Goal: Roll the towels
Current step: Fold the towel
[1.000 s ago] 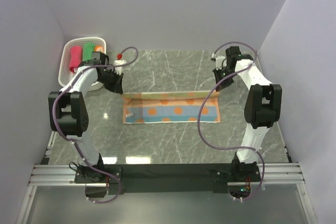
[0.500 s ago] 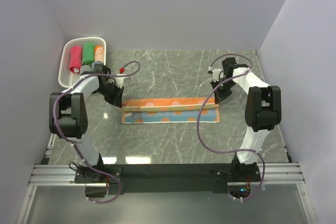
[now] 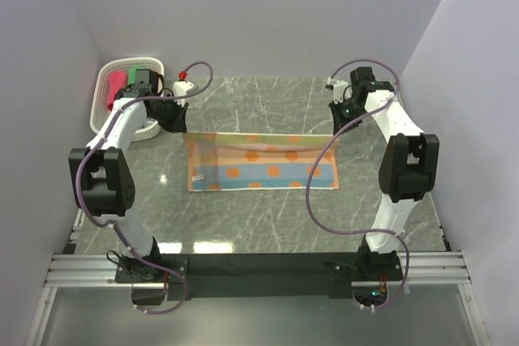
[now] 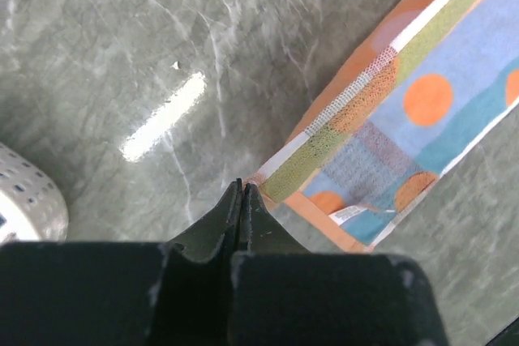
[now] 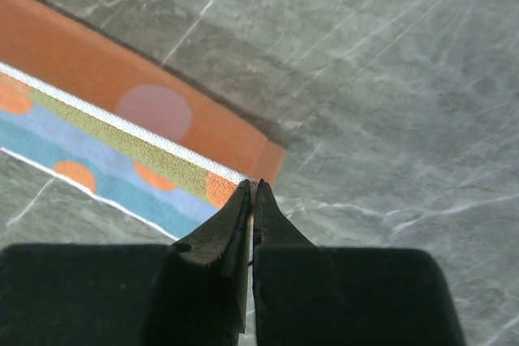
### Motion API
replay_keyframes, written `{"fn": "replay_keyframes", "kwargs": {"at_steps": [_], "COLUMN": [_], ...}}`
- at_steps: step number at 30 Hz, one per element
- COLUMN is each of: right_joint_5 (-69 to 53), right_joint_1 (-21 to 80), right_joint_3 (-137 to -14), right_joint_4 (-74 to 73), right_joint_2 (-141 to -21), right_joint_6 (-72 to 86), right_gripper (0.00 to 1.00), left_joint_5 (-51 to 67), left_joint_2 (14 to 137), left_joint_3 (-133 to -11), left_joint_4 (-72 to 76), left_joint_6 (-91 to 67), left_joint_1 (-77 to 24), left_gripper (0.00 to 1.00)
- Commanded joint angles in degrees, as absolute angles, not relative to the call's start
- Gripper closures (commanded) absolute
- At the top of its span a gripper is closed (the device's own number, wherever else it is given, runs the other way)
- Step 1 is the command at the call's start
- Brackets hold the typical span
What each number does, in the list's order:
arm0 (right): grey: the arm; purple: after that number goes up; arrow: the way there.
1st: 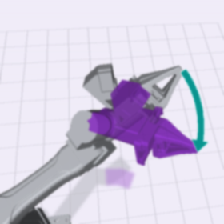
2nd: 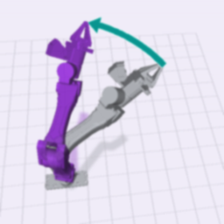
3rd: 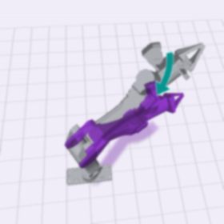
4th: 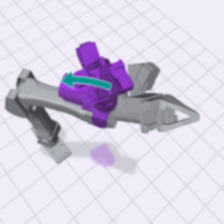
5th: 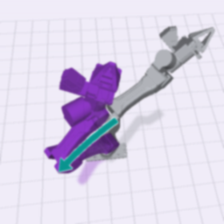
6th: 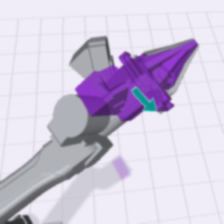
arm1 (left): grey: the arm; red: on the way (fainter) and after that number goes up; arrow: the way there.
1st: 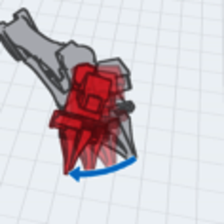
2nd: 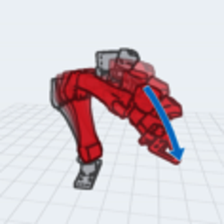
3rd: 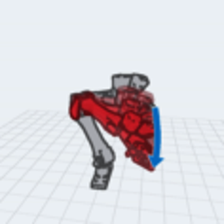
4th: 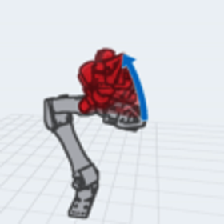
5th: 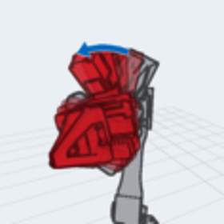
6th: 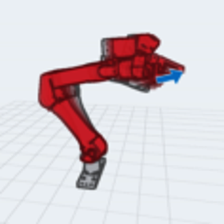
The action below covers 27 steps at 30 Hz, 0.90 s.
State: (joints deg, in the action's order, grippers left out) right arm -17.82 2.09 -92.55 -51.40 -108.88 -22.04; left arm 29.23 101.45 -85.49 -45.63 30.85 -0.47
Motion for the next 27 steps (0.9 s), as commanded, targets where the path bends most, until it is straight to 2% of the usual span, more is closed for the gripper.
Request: {"fn": "replay_keyframes", "kwargs": {"at_steps": [1, 7, 13, 27], "right_joint_5": [-18.5, -17.1, -16.1, -16.9], "right_joint_1": [1.8, 1.8, 1.8, 1.7], "right_joint_3": [-90.3, -82.1, -79.1, -81.5], "right_joint_4": [-54.4, -53.7, -52.6, -53.8], "right_joint_2": [-105.7, -103.7, -105.0, -105.2], "right_joint_6": [-24.1, -27.5, -28.0, -27.6], "right_gripper": [1.0, 1.0, 1.0, 1.0], "left_joint_5": [28.4, 26.8, 24.7, 30.5], "left_joint_2": [96.9, 93.4, 93.8, 95.9], "left_joint_3": [-83.3, -74.9, -67.1, -67.1], "left_joint_4": [-49.6, -52.5, -49.0, -49.7], "left_joint_6": [37.9, 45.0, 45.2, 39.7], "left_joint_1": [-0.2, -0.2, -0.2, -0.2], "left_gripper": [1.0, 1.0, 0.99, 1.0]}}
